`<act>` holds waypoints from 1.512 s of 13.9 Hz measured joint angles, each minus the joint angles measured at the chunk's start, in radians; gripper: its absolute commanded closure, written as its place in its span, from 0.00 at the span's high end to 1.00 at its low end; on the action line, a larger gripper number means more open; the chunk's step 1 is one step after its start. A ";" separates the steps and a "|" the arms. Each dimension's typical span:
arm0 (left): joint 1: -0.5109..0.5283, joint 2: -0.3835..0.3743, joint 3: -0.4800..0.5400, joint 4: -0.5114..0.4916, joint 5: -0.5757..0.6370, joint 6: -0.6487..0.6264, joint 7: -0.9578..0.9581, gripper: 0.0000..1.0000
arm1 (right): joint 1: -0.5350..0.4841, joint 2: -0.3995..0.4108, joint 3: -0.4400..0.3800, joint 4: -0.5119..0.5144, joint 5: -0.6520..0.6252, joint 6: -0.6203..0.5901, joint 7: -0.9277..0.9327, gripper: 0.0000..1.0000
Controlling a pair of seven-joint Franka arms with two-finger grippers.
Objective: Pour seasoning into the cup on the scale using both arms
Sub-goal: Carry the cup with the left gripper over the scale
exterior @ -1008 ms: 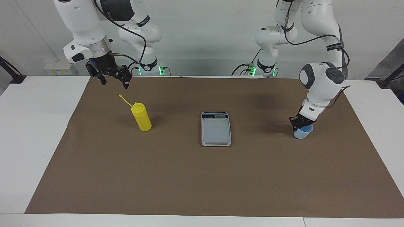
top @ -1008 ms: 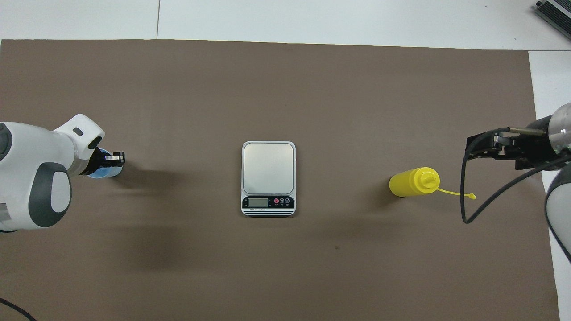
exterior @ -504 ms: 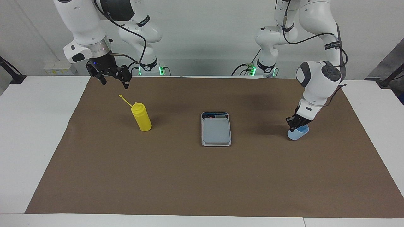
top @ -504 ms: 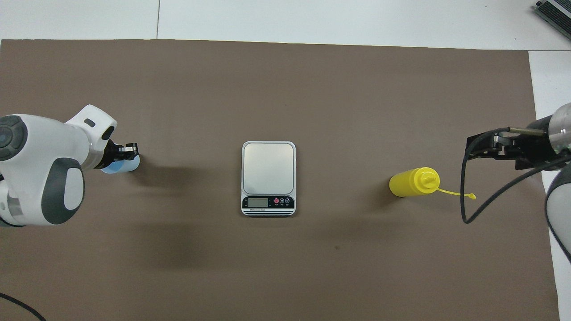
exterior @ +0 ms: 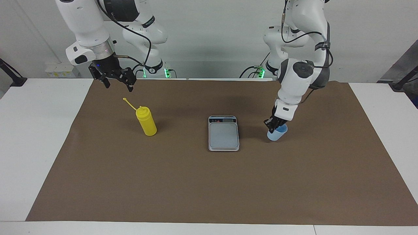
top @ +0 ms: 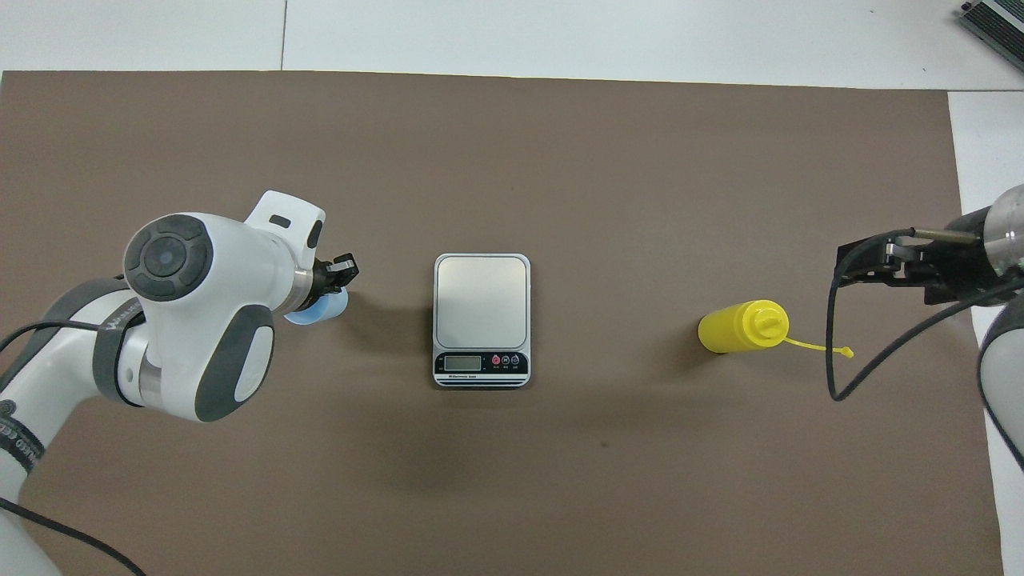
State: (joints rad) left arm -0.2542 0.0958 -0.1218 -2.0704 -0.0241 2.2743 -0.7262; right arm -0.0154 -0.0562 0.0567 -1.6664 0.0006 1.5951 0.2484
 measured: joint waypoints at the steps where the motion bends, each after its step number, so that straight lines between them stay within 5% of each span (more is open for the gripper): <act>1: -0.031 0.004 0.000 0.037 0.011 -0.045 -0.064 0.00 | 0.000 0.000 0.000 0.000 0.000 0.000 0.000 1.00; 6: -0.159 0.060 0.002 0.201 0.023 -0.188 -0.279 0.00 | 0.000 0.000 0.000 0.000 0.000 0.000 0.000 1.00; 12: -0.259 0.302 0.003 0.525 0.079 -0.325 -0.480 0.00 | 0.000 0.000 0.000 0.000 0.000 0.000 0.000 1.00; 21: -0.310 0.383 0.006 0.614 0.090 -0.354 -0.551 0.00 | 0.000 0.000 0.000 0.000 0.000 0.000 0.000 1.00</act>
State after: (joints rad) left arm -0.5646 0.4788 -0.1160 -1.4565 0.0657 1.9203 -1.2774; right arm -0.0154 -0.0563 0.0567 -1.6664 0.0006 1.5951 0.2484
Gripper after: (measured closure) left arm 0.960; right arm 0.000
